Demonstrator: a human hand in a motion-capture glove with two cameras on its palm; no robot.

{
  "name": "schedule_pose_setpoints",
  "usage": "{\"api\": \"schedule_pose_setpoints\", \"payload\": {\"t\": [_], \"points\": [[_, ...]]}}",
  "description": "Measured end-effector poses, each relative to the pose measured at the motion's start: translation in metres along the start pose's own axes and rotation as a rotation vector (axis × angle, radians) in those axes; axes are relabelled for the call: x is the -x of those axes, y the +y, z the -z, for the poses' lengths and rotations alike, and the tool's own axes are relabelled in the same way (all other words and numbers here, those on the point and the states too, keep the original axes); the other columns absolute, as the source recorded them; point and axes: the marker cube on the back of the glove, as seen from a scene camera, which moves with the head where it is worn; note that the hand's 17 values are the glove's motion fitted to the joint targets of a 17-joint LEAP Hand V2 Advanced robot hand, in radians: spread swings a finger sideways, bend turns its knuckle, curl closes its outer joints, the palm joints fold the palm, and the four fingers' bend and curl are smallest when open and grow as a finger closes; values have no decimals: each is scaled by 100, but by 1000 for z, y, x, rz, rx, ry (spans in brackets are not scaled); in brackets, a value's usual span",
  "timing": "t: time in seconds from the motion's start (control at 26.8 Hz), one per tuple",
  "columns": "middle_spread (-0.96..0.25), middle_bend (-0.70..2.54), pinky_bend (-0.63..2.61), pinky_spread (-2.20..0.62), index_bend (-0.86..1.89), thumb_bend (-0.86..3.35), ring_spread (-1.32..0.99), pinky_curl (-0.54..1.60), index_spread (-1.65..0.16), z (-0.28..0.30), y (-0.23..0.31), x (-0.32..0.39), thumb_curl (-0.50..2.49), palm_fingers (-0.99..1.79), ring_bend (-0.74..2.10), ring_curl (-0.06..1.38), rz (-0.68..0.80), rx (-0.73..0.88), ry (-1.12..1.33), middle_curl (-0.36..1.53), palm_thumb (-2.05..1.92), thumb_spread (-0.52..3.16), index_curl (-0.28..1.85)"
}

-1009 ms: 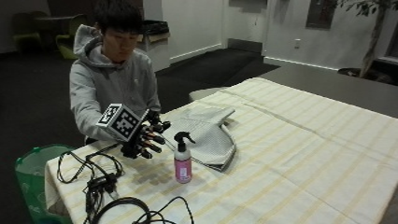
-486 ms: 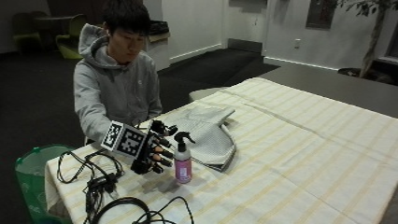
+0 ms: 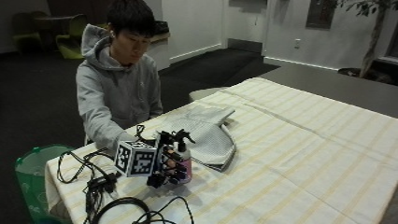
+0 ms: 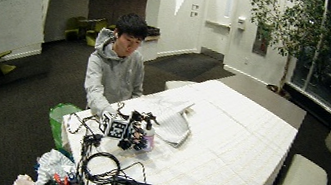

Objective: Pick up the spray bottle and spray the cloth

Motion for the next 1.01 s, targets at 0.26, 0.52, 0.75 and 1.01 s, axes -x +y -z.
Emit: {"api": "schedule_pose_setpoints", "payload": {"t": [0.26,0.52,0.75,1.01], "points": [[0,29,59,24,12,-2,5,36,-34,-12,-10,0,32,5,44,28,-19,-11,-144,33,53,94,15],[0,27,61,24,11,-2,4,36,-34,-25,-11,-2,32,11,48,29,-43,-1,-281,33,54,93,16],[-1,24,64,23,9,-2,2,36,-34,-33,-13,-1,32,24,56,31,-58,-19,-335,32,57,94,15],[-3,23,64,19,10,-2,-1,37,-31,-45,-13,-1,33,35,62,33,-86,-12,-385,33,60,94,16]]}}
